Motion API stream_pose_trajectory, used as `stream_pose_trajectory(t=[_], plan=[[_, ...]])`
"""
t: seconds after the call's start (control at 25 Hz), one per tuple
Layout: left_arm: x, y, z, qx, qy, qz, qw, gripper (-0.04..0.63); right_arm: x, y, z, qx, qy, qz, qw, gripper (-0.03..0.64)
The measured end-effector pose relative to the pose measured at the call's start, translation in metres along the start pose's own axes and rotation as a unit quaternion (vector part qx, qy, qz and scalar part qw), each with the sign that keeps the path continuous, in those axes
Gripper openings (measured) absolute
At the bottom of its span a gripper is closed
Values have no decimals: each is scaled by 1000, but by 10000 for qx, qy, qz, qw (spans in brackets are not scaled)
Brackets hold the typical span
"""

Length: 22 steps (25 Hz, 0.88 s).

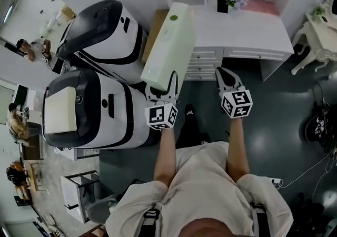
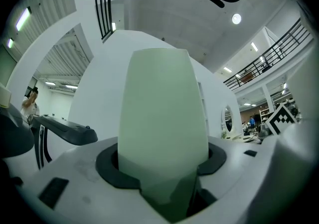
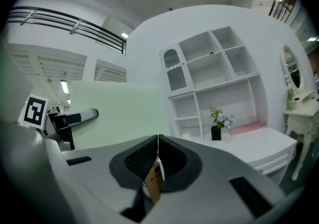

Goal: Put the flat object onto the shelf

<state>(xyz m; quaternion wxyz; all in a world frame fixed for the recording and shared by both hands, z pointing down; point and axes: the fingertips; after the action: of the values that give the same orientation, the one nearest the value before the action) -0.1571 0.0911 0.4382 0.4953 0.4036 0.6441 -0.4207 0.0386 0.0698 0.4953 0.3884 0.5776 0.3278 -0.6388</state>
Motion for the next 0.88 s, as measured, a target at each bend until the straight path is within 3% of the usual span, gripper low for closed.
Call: stream_pose_trajectory(t=[0.48,0.72,0.88], plan=[[-22,-20,63,-4,-26,-328,9995,261,7,43,36,-198,164,41,9997,69],[-25,-35,121,65,9,-511,9987,261,8,75,74,-162,8,-57,9999,69],[-22,-46,166,102,85,-609,9981,261,26,102,105,-45,174,-81,9998,69]])
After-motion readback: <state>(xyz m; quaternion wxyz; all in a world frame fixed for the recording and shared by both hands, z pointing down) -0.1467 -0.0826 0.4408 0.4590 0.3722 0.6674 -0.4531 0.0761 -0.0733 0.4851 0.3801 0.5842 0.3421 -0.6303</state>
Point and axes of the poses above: the fingertips, and each gripper's own axes: z forward along the fingers, y to its right, x out of its top, and after that the axes turned 6 degrees about -z, right-handed
